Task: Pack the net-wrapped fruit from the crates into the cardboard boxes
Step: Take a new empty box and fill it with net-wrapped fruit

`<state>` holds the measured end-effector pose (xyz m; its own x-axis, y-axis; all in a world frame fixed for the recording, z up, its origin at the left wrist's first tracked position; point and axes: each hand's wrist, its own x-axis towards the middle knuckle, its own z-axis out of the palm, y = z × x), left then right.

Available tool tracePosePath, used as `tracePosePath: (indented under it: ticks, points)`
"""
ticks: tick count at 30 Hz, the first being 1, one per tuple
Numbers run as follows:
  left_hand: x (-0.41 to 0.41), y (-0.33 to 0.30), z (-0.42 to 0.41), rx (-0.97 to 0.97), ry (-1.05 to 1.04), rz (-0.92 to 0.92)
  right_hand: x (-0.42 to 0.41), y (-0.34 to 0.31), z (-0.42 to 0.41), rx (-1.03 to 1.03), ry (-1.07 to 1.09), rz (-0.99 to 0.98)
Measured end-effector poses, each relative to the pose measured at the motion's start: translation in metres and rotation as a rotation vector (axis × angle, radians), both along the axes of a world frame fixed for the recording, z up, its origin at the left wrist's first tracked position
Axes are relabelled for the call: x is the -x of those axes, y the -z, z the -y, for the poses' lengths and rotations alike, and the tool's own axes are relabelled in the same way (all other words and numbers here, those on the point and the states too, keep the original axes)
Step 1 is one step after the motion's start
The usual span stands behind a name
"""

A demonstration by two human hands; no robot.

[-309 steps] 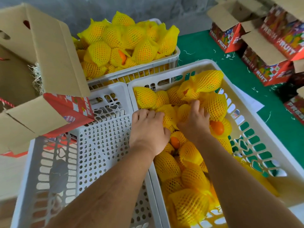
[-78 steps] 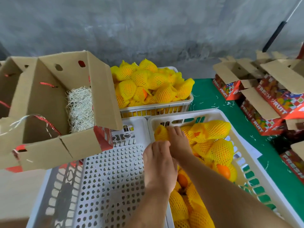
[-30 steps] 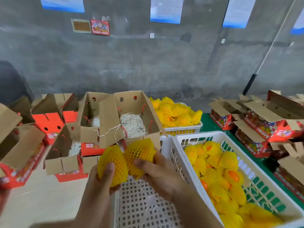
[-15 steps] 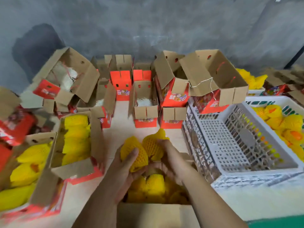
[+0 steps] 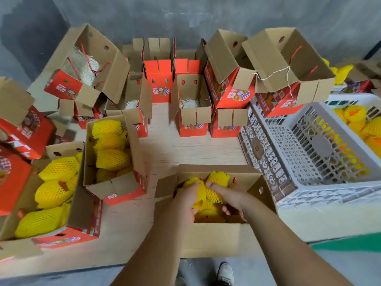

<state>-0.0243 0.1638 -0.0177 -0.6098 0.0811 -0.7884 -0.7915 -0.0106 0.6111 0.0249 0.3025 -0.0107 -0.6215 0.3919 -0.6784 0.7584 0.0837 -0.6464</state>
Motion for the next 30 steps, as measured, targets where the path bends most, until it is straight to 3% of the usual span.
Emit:
tracePosePath:
  ticks: [4, 7, 10, 12, 16, 20, 25, 27, 30]
  points:
    - [0.005, 0.012, -0.008, 0.179, 0.085, -0.098, 0.003, 0.026, 0.003, -0.176, -0.265, 0.177]
    - [-0.001, 0.006, -0.019, 0.246, 0.205, -0.095, 0.002, 0.035, 0.003, -0.184, -0.286, 0.158]
    - [-0.009, 0.004, -0.011, 0.278, 0.057, -0.322, 0.001, 0.033, -0.003, -0.237, -0.353, 0.173]
    - [-0.017, 0.002, -0.005, 0.210, 0.182, -0.454, 0.000, 0.030, -0.009, -0.253, -0.384, 0.161]
    - [-0.023, 0.012, -0.001, 0.275, 0.582, -0.484, -0.003, 0.033, -0.021, -0.301, -0.474, 0.130]
    - [-0.020, 0.018, -0.006, 0.547, 1.024, -0.553, -0.006, 0.045, -0.027, -0.167, -0.298, 0.034]
    - [-0.010, 0.003, -0.007, 0.761, 1.110, -0.767, -0.005, 0.044, -0.030, 0.030, -0.056, -0.077]
    - [-0.011, -0.001, -0.001, 0.990, 1.201, -0.841, -0.004, 0.042, -0.024, -0.048, -0.137, -0.052]
    - [-0.018, -0.006, 0.007, 1.226, 1.168, -0.836, 0.005, 0.044, -0.007, -0.105, -0.209, -0.091]
